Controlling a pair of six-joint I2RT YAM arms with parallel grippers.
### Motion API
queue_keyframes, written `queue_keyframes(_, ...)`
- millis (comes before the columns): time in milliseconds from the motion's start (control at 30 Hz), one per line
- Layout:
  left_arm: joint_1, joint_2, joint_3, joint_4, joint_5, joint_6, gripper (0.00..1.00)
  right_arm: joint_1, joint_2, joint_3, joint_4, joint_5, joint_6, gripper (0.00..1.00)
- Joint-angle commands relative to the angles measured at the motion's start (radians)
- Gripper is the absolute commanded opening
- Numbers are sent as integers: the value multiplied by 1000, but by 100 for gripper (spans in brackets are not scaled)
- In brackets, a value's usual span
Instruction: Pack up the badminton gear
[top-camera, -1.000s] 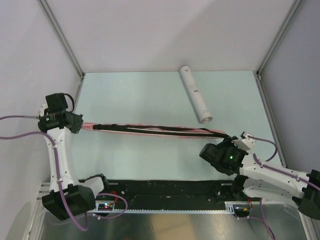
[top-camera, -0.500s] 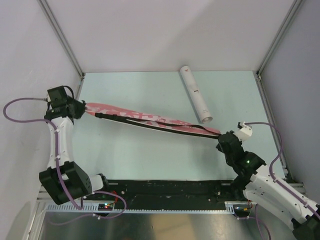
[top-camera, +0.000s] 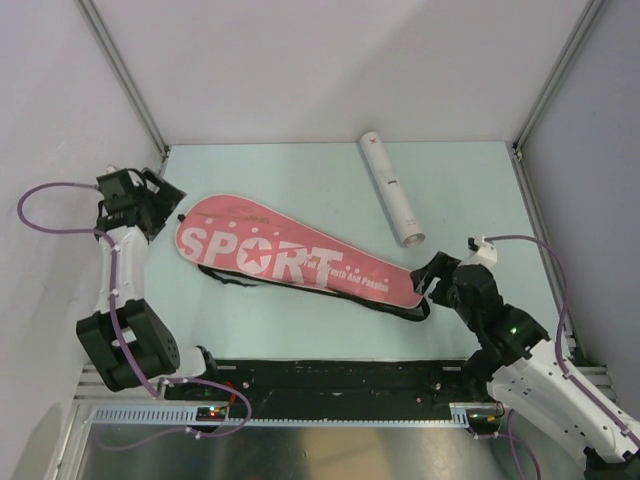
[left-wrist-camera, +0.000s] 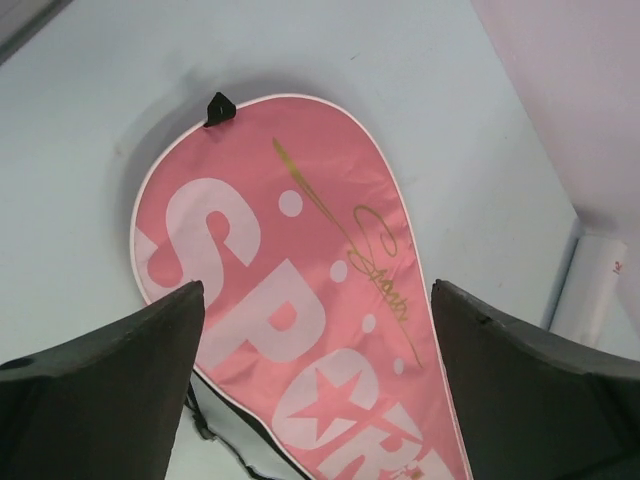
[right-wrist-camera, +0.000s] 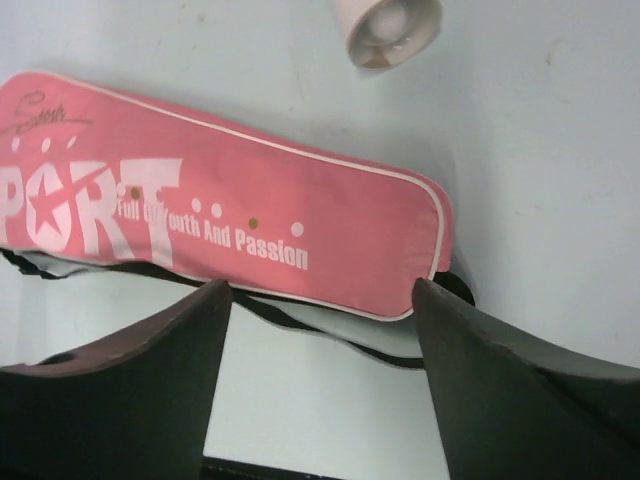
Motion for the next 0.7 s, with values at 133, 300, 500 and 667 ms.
queue_keyframes(133,-71,-140,-8,15,-38,162,99,2,58,117,-21,-136,-157,98)
queue_keyframes(300,-276,-244,-39,16,58,257,100,5,29,179,-68,-132,-190,99)
queue_keyframes(500,-531,-439,-123,34,143,358,100,5,-46,303,-143,-180,-225,100)
queue_keyframes(667,-605,-680,-247,148,207,324,100,5,-100,366,-158,-229,-241,99)
